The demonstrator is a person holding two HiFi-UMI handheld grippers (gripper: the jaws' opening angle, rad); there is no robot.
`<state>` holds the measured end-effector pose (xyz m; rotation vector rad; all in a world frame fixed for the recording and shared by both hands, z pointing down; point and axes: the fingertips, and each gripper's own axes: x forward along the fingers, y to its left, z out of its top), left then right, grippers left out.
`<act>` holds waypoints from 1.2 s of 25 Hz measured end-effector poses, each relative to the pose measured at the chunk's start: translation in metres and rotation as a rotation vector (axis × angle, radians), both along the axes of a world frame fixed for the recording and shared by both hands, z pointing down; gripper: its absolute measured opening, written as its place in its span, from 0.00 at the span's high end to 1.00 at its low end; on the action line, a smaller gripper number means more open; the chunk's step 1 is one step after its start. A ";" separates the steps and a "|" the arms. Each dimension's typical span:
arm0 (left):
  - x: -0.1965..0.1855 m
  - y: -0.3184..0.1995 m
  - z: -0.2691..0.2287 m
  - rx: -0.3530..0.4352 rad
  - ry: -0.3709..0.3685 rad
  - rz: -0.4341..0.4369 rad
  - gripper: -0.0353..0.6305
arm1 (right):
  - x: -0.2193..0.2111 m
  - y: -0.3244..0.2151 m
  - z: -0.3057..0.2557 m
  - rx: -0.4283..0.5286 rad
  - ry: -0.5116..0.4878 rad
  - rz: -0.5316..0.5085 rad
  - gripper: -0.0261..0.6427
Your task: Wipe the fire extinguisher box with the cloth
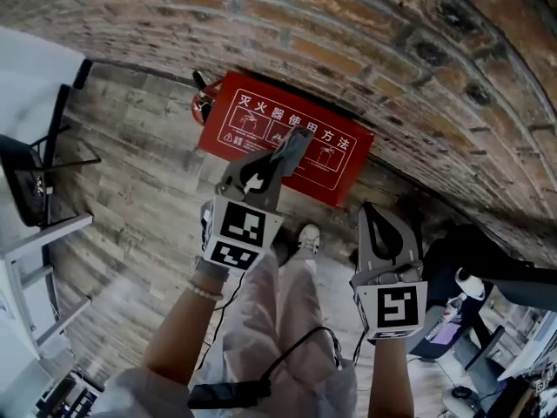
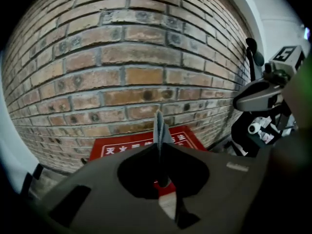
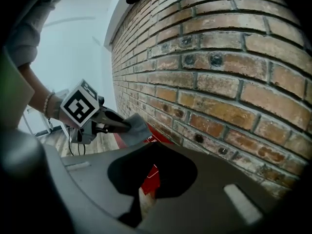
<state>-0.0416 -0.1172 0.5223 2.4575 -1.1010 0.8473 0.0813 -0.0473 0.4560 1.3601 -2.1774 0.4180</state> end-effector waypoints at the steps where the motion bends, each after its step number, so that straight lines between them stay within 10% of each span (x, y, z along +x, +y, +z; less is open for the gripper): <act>1: 0.013 0.009 -0.001 -0.014 0.021 0.018 0.93 | 0.005 0.003 0.000 -0.001 0.000 0.006 0.95; 11: 0.107 0.060 0.024 -0.134 0.129 0.120 0.93 | 0.046 0.030 0.010 -0.027 -0.005 0.064 0.95; 30: 0.097 0.073 0.106 -0.238 -0.035 0.018 0.93 | 0.059 0.045 0.023 -0.058 -0.025 0.052 0.95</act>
